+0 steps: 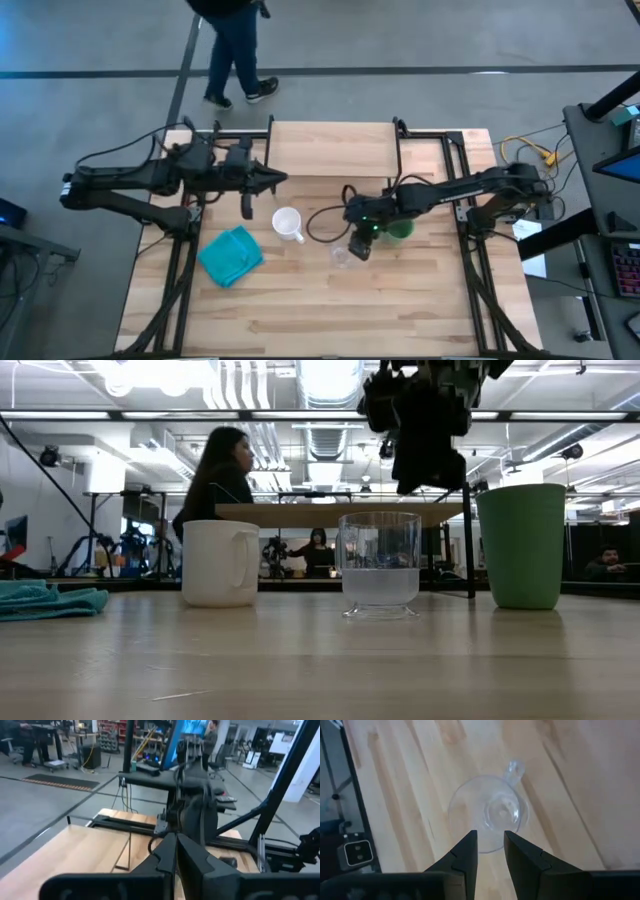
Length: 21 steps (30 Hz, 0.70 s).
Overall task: Stack small to large cups/mugs on shelf
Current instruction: Put the green mug on the shelf
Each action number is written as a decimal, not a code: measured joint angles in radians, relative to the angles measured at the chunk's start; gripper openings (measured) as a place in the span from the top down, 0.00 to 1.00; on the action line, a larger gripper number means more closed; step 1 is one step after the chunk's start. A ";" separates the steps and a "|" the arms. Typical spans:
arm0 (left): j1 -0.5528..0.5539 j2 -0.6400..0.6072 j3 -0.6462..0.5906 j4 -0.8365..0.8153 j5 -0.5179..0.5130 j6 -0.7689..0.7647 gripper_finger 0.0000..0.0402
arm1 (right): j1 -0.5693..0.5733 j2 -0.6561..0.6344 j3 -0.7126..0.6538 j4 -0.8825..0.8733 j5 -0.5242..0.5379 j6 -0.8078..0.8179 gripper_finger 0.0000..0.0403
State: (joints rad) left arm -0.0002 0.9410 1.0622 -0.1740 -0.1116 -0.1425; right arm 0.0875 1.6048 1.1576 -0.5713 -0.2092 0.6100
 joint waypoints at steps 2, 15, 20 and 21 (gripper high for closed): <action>0.000 -0.010 0.000 0.000 0.000 0.001 1.00 | 0.000 0.016 0.000 0.001 -0.001 0.000 0.78; -0.001 -0.003 -0.001 0.002 0.000 0.002 1.00 | -0.001 0.092 0.003 0.015 -0.004 -0.025 0.79; -0.001 0.000 -0.002 0.000 0.000 0.002 1.00 | -0.001 0.091 0.003 0.014 -0.001 -0.037 0.79; -0.001 0.002 -0.002 -0.002 0.000 0.002 1.00 | -0.003 0.087 0.002 0.013 0.001 -0.041 0.79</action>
State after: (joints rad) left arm -0.0010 0.9433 1.0603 -0.1761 -0.1112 -0.1407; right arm 0.0845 1.6919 1.1600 -0.5585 -0.2084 0.5689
